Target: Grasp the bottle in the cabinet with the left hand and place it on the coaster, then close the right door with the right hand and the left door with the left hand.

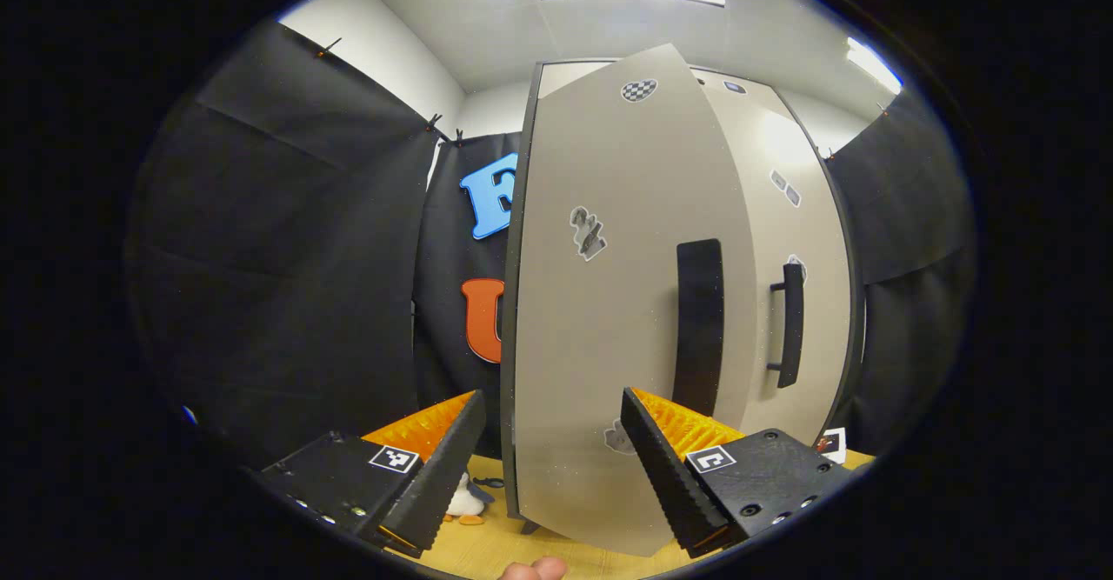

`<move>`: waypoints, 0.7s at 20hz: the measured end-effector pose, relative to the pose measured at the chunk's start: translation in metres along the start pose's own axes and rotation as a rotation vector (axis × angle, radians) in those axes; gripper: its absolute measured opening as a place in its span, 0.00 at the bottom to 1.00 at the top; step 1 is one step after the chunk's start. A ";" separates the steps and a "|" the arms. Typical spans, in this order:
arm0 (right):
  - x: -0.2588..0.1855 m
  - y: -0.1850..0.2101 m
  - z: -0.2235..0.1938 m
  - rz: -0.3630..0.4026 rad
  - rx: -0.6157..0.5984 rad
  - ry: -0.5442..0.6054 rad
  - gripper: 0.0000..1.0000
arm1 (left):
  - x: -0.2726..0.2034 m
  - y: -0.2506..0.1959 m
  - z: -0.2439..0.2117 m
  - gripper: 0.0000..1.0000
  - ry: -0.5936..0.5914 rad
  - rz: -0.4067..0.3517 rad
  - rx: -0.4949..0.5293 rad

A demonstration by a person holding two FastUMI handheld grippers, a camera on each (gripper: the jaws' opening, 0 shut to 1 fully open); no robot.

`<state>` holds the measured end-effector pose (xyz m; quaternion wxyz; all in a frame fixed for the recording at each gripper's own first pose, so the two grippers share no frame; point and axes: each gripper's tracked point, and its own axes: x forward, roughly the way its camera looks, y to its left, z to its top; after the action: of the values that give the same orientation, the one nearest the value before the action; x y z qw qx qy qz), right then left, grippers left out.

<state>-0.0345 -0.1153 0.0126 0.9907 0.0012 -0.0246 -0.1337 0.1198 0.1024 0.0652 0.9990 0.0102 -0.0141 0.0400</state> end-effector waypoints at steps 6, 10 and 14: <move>0.012 0.025 -0.007 0.072 0.013 0.016 0.95 | -0.080 -0.043 -0.051 0.95 0.049 0.001 -0.052; 0.016 0.041 -0.003 0.131 0.001 0.005 0.95 | -0.116 -0.067 -0.070 0.99 0.052 -0.008 -0.121; 0.013 0.054 -0.012 0.174 0.017 0.021 0.95 | -0.133 -0.069 -0.070 0.95 0.003 -0.013 -0.101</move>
<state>-0.0068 -0.0663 0.0017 0.9988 0.0087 -0.0153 -0.0466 -0.0051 0.0243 -0.0100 0.9986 -0.0402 -0.0144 0.0327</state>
